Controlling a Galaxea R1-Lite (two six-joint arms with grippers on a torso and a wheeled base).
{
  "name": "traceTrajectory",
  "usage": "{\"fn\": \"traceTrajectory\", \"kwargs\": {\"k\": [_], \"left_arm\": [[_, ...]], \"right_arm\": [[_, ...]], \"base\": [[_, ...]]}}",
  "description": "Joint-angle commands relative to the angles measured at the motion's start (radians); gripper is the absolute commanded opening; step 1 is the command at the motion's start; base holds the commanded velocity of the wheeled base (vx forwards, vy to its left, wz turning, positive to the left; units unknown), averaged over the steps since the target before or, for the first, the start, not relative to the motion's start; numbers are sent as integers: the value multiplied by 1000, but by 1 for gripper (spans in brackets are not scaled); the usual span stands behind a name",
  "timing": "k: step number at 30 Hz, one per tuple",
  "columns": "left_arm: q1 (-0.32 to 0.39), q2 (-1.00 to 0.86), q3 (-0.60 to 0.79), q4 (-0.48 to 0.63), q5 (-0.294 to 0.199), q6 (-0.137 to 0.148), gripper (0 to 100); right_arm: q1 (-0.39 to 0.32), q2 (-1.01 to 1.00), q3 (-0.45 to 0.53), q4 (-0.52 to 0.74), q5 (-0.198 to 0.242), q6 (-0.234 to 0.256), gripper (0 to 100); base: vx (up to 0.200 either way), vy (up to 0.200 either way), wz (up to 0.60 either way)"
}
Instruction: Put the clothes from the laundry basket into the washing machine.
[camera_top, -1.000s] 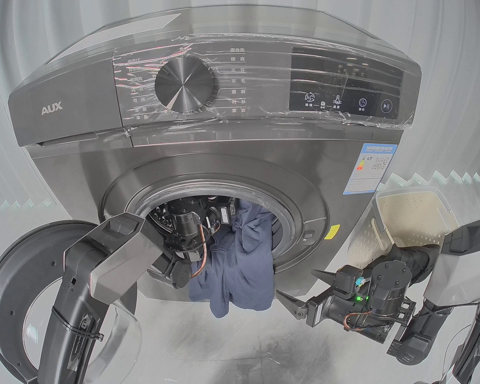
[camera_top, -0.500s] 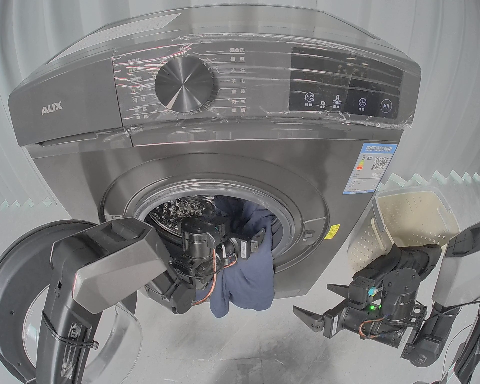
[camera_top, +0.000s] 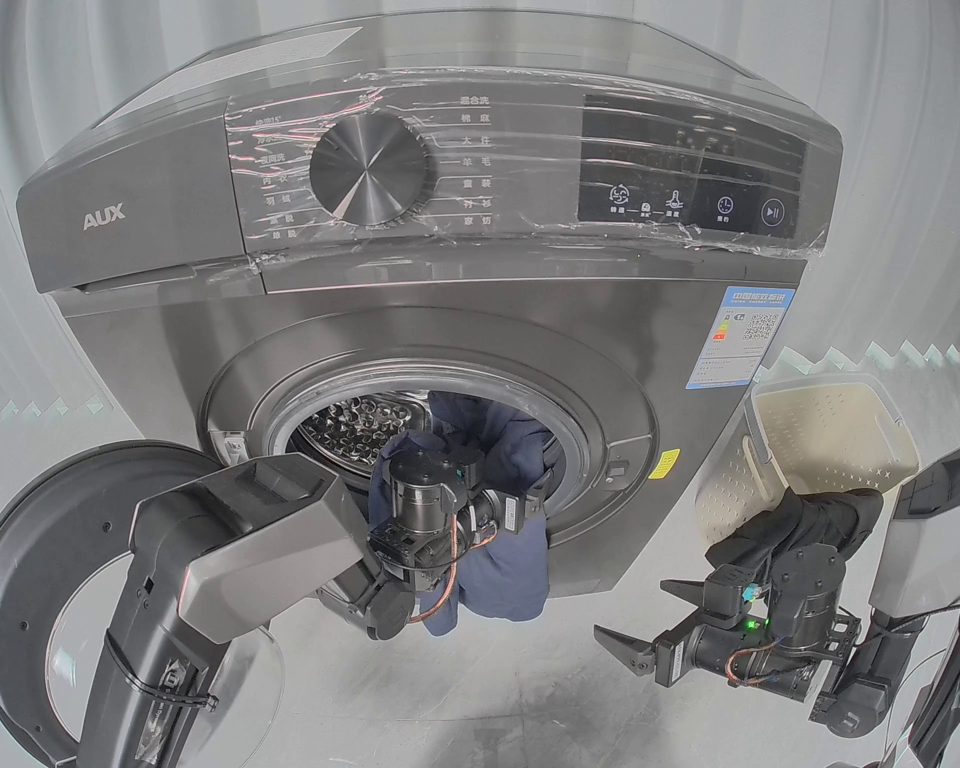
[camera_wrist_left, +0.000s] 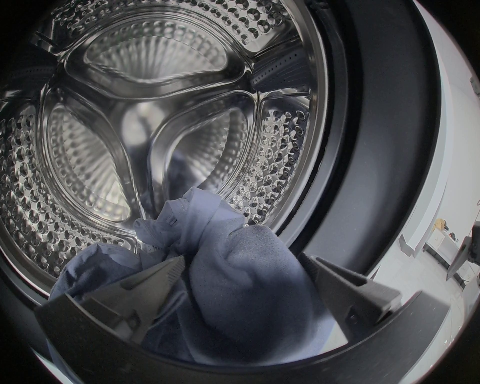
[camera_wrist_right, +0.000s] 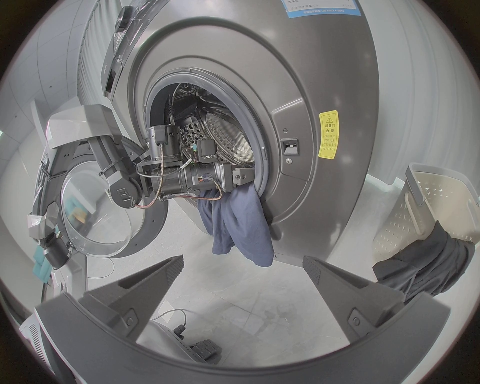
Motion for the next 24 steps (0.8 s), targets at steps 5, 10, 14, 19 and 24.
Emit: {"fn": "traceTrajectory", "kwargs": {"k": [5,10,14,19,24], "left_arm": [[11,11,0,-13,3,1,0],[51,4,-3,-37,13,0,0],[94,-2,-17,-59,19,3,0],[135,-18,-82,-65,52,1,0],[154,-18,-167,-62,88,-3,0]], "right_arm": [[5,3,-1,0,0,0,100],[5,9,-7,0,0,-1,100],[7,9,-10,0,0,0,100],[15,9,-38,0,-3,0,100],[19,9,-96,0,-31,3,100]], "base": [[0,0,0],[0,0,0],[0,0,0],[0,0,0],[0,0,0]]}}
